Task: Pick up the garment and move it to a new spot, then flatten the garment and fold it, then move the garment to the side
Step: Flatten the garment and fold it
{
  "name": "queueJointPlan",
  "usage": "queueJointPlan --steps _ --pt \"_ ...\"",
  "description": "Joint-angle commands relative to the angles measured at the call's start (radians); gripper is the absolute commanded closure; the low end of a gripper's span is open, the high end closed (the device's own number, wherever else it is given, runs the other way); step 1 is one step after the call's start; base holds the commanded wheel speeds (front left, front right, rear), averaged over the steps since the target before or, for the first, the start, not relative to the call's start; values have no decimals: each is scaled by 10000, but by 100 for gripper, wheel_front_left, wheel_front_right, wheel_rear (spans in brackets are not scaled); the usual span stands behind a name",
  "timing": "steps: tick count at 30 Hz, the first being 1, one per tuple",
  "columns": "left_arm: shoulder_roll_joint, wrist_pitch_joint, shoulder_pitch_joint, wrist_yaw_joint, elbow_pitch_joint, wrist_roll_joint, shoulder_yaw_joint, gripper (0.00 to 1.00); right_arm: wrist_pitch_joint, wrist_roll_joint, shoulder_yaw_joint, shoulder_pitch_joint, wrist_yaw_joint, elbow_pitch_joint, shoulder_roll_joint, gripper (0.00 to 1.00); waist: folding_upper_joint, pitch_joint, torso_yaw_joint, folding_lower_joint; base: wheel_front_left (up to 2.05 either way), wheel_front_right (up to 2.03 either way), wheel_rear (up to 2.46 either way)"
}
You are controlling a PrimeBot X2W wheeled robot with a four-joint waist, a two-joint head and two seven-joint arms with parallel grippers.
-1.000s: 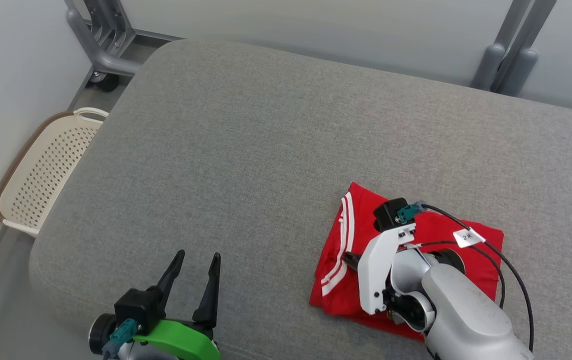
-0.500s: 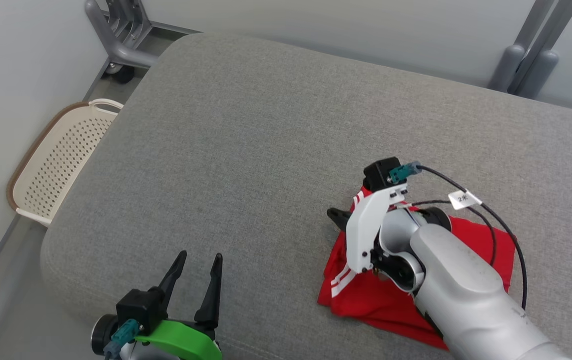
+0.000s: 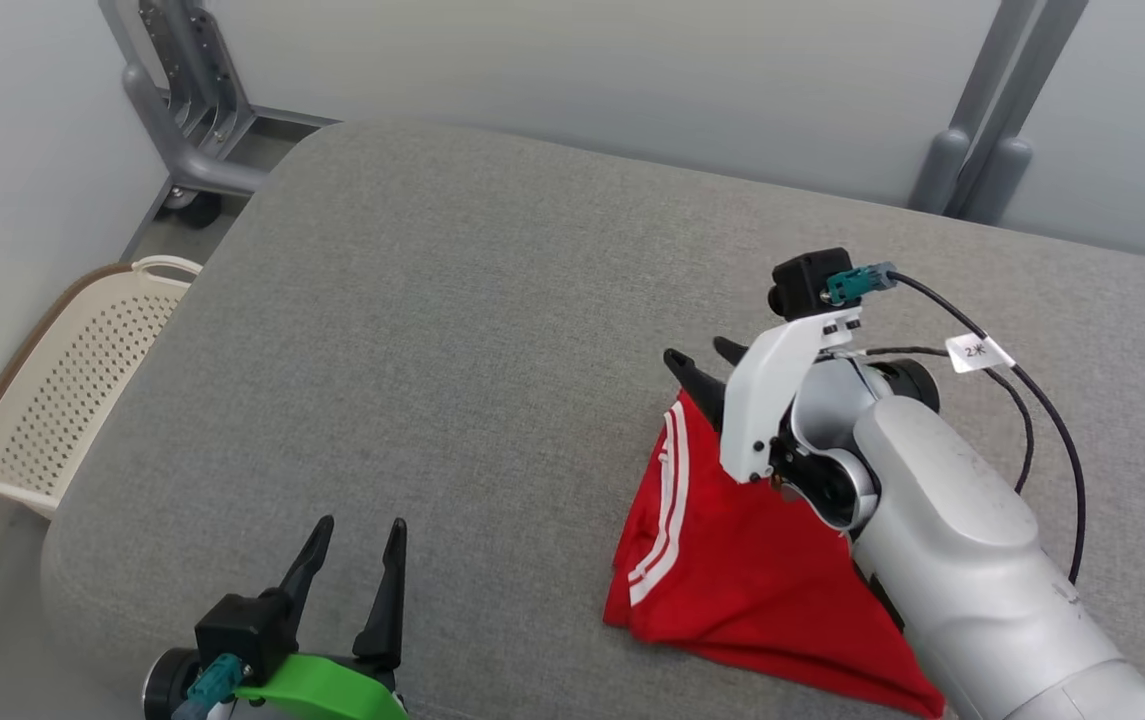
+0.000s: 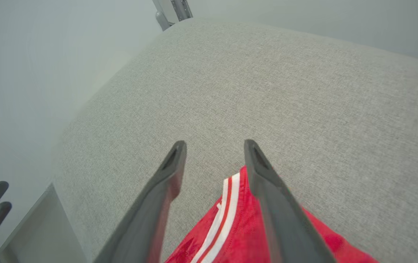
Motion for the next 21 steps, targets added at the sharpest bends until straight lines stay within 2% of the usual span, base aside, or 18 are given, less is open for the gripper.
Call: queueJointPlan --steps 1,6,13,21 --pt "72 -29 140 -25 -27 65 54 0 114 -214 -210 288 -3 -41 -33 0 0 -256 -283 0 0 0 0" --pt "109 -29 332 -25 -86 131 141 0 966 -1355 -1606 1308 -3 -894 -34 0 0 -449 -669 0 0 0 0" --pt "107 -29 332 -25 -128 135 81 0 2540 -2764 -3805 3518 -2 -3454 -26 0 0 -453 -1041 0 0 0 0" --pt "101 -27 84 -26 -122 76 -18 0 3653 -2412 -4893 5831 -2 -6018 -26 0 0 -208 -1182 0 0 0 0"
